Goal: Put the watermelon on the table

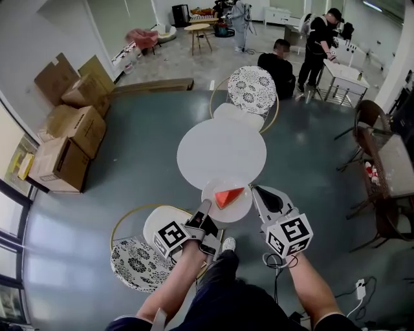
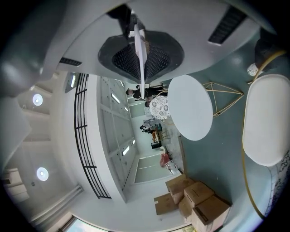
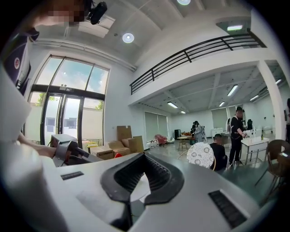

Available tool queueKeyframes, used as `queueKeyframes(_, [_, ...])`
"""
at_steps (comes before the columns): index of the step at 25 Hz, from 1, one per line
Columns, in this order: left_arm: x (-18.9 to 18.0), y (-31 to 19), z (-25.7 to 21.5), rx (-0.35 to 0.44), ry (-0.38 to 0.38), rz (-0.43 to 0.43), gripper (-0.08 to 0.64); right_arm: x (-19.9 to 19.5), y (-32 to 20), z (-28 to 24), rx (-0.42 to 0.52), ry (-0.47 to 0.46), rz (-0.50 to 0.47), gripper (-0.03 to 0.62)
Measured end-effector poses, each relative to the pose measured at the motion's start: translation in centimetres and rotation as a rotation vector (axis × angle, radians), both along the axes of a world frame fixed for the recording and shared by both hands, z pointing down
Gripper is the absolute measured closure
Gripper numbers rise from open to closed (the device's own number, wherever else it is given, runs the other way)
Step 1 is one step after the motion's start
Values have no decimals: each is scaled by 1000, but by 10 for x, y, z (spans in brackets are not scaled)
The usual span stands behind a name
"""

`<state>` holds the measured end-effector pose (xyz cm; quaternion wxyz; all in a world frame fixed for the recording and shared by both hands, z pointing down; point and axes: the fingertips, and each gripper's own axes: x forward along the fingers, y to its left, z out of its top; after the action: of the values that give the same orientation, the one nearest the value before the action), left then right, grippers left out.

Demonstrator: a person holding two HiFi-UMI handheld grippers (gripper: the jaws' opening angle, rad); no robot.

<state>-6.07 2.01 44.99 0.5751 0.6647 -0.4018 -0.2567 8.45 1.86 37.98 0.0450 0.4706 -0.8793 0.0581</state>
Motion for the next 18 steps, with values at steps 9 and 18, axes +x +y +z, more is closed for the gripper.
queueKeyframes(9, [-1, -89, 8, 7, -12, 17, 541, 2, -82, 12, -52, 55, 10, 589])
queueKeyframes(18, [-6, -160, 33, -22, -4, 36, 541, 0, -156, 25, -66, 87, 13, 589])
